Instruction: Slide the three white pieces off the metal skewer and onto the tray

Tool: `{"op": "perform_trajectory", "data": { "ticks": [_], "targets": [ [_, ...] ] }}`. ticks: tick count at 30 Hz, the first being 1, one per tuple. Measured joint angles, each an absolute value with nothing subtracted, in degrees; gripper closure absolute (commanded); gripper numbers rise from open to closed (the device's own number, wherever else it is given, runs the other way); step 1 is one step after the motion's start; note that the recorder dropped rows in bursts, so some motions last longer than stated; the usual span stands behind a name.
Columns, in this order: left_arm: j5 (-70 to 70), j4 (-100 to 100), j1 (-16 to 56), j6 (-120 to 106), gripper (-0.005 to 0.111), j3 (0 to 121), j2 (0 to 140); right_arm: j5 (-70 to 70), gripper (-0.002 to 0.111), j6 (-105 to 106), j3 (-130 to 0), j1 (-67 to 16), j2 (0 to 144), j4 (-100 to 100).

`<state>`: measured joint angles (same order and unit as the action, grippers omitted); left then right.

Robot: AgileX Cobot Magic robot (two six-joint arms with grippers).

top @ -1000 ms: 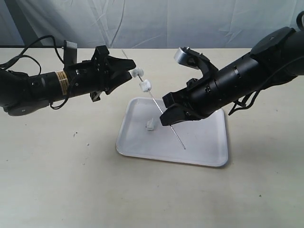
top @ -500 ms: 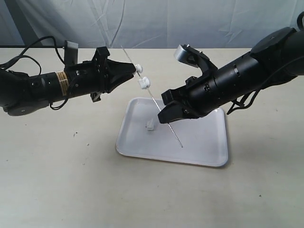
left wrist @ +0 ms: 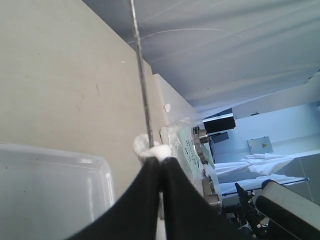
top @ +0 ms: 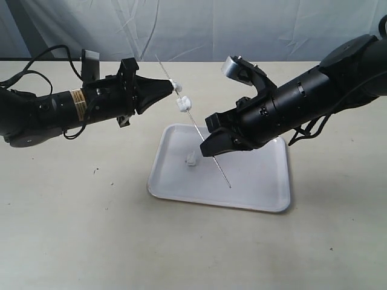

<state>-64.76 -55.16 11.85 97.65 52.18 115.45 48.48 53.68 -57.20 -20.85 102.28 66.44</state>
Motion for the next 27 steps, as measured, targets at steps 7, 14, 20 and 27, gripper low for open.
{"op": "perform_trajectory", "data": {
  "ticks": [7, 14, 20, 27],
  "targets": [
    [-64.8, -54.6, 11.8, 97.2, 0.107, 52.2, 115.5, 48.5, 0.109, 53.7, -57.2, -20.8, 102.3, 66.4],
    [-64.8, -54.5, 11.8, 97.2, 0.107, 52.2, 115.5, 48.6, 0.109, 53.7, -57.2, -20.8, 102.3, 66.6],
    [-64.8, -54.5, 11.8, 96.9, 0.107, 52.2, 115.5, 48.9, 0.109, 53.7, -57.2, -20.8, 102.3, 66.6],
    [-63.4, -53.1, 11.8, 94.6, 0.107, 52.2, 115.5, 49.6, 0.109, 53.7, -57.2, -20.8, 102.3, 67.0]
  ]
}}
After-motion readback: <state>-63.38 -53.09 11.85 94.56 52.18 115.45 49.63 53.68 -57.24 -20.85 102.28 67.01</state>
